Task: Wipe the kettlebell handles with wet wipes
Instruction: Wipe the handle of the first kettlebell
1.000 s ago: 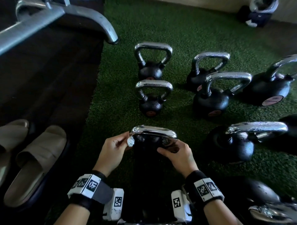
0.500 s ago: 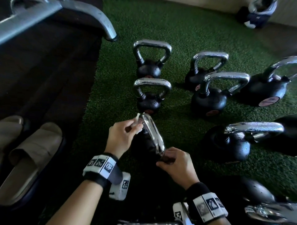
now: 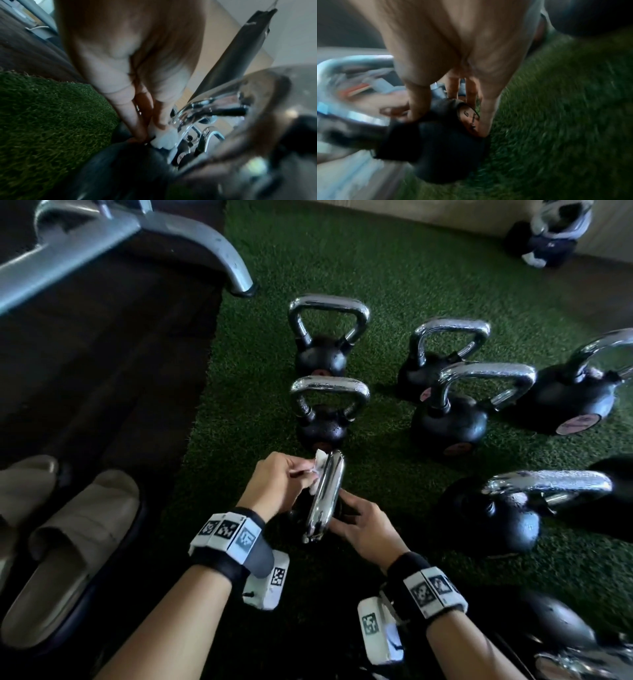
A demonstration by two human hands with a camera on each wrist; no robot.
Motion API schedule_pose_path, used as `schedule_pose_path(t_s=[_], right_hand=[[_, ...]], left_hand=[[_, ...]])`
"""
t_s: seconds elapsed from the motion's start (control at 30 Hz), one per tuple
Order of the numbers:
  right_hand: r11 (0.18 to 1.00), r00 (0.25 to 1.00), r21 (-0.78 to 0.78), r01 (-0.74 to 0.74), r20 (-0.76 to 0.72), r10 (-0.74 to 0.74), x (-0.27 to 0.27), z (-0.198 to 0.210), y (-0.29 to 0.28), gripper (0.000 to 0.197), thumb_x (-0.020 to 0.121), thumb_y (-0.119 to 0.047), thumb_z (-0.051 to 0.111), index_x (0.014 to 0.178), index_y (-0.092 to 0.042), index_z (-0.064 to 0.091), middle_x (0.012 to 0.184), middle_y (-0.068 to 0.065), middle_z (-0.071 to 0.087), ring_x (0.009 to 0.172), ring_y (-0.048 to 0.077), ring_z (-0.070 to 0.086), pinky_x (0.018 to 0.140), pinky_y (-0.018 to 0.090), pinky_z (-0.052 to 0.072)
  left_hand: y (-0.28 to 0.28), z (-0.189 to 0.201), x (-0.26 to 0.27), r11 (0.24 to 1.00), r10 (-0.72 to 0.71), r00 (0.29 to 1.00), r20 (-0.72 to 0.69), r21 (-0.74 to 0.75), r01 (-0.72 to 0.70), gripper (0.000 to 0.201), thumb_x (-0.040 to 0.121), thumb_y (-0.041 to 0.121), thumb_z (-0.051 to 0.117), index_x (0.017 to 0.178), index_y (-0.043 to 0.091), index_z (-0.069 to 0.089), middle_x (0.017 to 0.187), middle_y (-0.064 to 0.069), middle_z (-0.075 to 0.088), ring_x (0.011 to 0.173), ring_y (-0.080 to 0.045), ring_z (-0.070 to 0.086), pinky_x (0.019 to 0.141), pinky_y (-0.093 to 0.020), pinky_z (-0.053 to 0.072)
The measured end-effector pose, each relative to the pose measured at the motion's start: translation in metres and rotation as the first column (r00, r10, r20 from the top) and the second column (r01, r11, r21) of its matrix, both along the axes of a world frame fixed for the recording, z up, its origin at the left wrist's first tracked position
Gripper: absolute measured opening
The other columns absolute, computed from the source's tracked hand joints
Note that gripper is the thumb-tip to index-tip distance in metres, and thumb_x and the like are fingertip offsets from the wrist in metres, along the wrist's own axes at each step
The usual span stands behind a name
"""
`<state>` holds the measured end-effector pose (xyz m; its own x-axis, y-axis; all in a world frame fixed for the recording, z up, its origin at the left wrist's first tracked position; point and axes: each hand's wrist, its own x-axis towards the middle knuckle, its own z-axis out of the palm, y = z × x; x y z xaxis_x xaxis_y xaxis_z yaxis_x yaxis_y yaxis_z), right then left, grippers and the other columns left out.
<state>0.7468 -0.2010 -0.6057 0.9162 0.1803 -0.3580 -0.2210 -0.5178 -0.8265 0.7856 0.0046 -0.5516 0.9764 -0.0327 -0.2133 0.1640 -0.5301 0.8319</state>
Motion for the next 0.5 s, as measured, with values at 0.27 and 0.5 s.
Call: schedule_pose_path(t_s=[0.27,0.5], right_hand=[[0.993,0.997,0.090,0.080,0.003,-0.080,-0.005,-0.016,-0.002,0.097,0.054,-0.081,0.084,0.141,-0.045,0.059,0.129,-0.017,0.072,0.121,0.003,0.066,0.109,0.041,0.053],[0.993,0.997,0.097,0.062,0.033,-0.066,-0.008,-0.007,0.001,0.102,0.053,-0.085,0.080,0.142,-0.039,0.060,0.129,-0.020,0.071,0.121,-0.003,0.064,0.112,0.036,0.050]], left_hand=[[-0.004,0.025,0.004,0.993,-0.087,0.980,0.178,-0.064,0.100,0.027,0.093,0.020,0.075,0.119,0.029,0.077,0.115,0.022,0.073,0.112,0.009,0.064,0.100,-0.008,0.046],[0.005,0.023,-0.010,0.938,-0.063,0.992,0.109,-0.334,0.096,0.027,0.094,0.012,0.072,0.121,0.016,0.075,0.118,0.011,0.076,0.111,-0.005,0.071,0.103,-0.035,0.056]])
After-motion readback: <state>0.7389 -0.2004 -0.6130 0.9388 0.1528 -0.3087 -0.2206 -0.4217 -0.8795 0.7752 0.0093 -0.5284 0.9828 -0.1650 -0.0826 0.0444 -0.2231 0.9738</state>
